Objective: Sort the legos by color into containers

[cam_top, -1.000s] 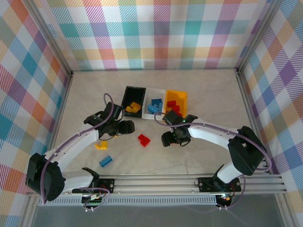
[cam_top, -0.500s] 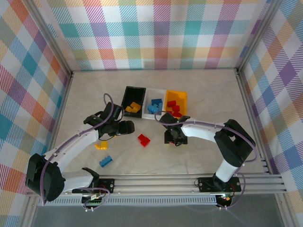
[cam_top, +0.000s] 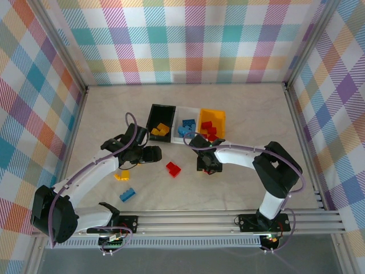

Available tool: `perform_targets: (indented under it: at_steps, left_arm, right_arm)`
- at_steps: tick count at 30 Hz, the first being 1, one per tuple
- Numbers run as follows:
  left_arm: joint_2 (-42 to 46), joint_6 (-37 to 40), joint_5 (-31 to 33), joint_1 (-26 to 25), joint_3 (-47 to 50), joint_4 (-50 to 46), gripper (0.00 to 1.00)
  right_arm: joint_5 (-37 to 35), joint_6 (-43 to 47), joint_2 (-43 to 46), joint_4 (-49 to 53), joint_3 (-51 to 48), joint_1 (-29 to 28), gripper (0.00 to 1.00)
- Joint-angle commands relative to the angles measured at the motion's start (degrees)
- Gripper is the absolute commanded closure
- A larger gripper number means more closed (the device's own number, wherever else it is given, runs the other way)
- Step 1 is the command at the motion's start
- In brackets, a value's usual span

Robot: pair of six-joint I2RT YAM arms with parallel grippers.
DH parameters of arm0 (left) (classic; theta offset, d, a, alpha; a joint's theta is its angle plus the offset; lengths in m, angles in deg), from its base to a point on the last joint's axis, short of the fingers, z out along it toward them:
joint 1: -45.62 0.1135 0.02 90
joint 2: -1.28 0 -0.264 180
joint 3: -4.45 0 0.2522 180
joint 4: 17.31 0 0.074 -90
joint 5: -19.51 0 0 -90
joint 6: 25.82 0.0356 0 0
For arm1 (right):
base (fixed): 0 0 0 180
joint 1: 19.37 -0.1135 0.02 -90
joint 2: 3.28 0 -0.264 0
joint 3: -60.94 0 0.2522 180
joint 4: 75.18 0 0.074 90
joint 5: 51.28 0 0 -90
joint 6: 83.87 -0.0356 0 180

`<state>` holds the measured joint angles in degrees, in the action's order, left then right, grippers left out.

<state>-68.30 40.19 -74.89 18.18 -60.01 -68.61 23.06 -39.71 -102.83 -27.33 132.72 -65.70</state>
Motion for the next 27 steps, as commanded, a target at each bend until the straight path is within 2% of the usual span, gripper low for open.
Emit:
perform_targets:
  at_steps: [1,10,21,27]
  left_arm:
    - [0.8,1.3,0.8,0.6,-1.2,-1.8,0.27]
    - [0.9,1.1,0.9,0.6,-1.0,-1.7,0.27]
    - [0.8,0.3,-0.6,0.6,0.2,-0.3,0.27]
    - [0.0,-1.0,-2.6,-0.2,1.8,1.9,0.27]
  right_arm:
    - [-0.8,-0.1,-1.7,-2.2,1.3,-0.2,0.44]
    - [-1.3,0.6,-0.5,-2.2,0.5,-0.2,0.68]
    - [-4.4,4.3,8.4,2.0,2.9,0.2,0.68]
    - [-3.8,12.5,9.3,3.2,10.3,8.0,0.68]
